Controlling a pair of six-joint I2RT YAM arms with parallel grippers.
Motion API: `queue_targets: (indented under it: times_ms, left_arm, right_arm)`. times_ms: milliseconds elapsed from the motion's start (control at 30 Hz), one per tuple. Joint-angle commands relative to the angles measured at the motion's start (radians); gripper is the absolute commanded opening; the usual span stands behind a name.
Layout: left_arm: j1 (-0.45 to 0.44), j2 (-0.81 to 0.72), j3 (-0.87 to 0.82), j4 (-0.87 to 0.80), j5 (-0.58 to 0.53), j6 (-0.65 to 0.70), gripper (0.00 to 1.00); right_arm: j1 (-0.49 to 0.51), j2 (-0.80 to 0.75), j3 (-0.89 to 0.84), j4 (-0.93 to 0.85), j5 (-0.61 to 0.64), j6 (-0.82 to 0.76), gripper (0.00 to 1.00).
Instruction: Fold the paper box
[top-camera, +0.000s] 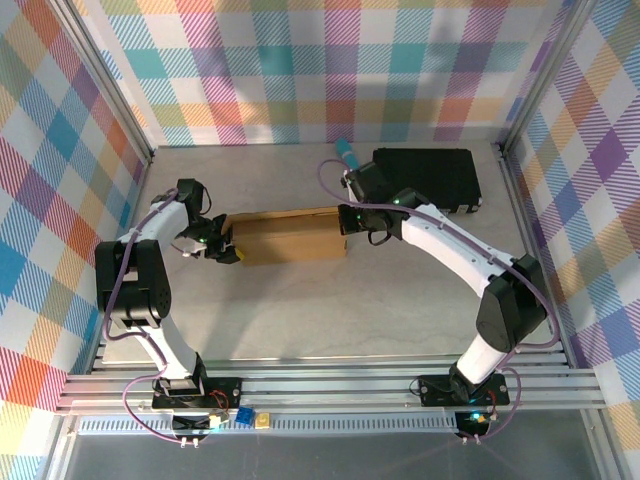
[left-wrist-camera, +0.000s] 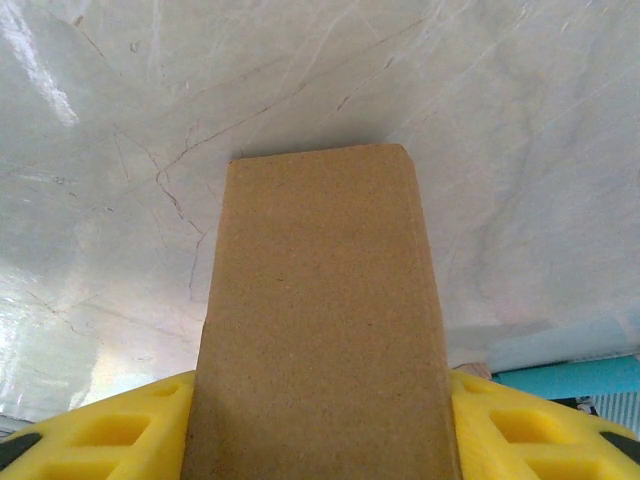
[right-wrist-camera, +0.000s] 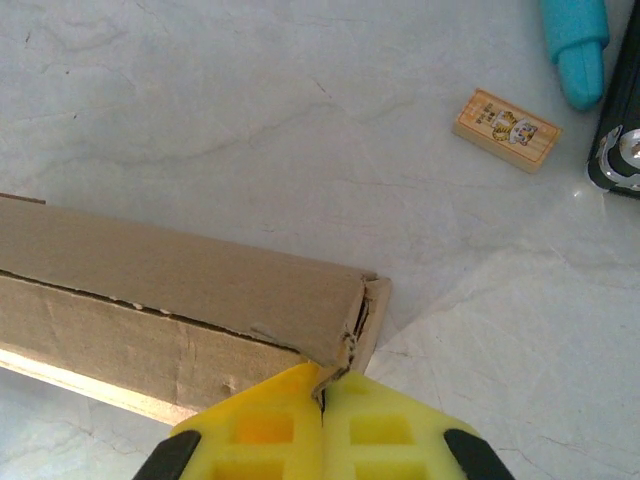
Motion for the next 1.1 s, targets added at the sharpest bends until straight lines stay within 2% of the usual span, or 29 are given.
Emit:
queue_targets:
  times_ms: [0,200,400,567,667,767,867,967,1033,1067]
  left_arm:
    - [0.019,0.019,-0.026,0.062,-0.058,-0.025,0.34]
    - [0.035,0.008,-0.02,0.093,-0.055,0.032,0.58]
    - [0.064,-0.024,-0.008,0.059,-0.07,0.167,0.8]
    - [0.091,-0.073,-0.025,0.05,-0.077,0.255,0.85]
    - [0.109,-0.127,0.027,-0.063,-0.199,0.367,0.86]
    - [0.113,-0.186,0.111,-0.21,-0.429,0.505,0.86]
    - [0.111,-0.255,0.118,-0.224,-0.568,0.648,0.82]
    - [0.08,-0.31,0.103,-0.16,-0.567,0.888,0.61]
    - [0.052,-0.333,0.075,-0.095,-0.465,1.071,0.44]
    - [0.031,-0.338,0.066,-0.082,-0.433,1.137,0.42]
  right_arm:
    - [0.032,0.015,-0.065,-0.041,-0.009,-0.018,0.0]
    - [0.053,0.007,-0.099,-0.009,0.064,-0.023,0.0]
    - [0.053,0.02,-0.095,-0.013,0.102,-0.033,0.0]
    - [0.053,0.029,-0.085,-0.009,0.101,-0.042,0.0]
    - [0.053,0.033,-0.072,-0.012,0.1,-0.055,0.0]
    - [0.053,0.042,-0.055,-0.02,0.093,-0.067,0.0]
    - [0.052,0.048,-0.048,-0.026,0.092,-0.071,0.0]
    - [0.053,0.048,-0.048,-0.027,0.093,-0.077,0.0]
    - [0.052,0.048,-0.048,-0.029,0.094,-0.082,0.0]
    - [0.051,0.05,-0.044,-0.03,0.093,-0.085,0.0]
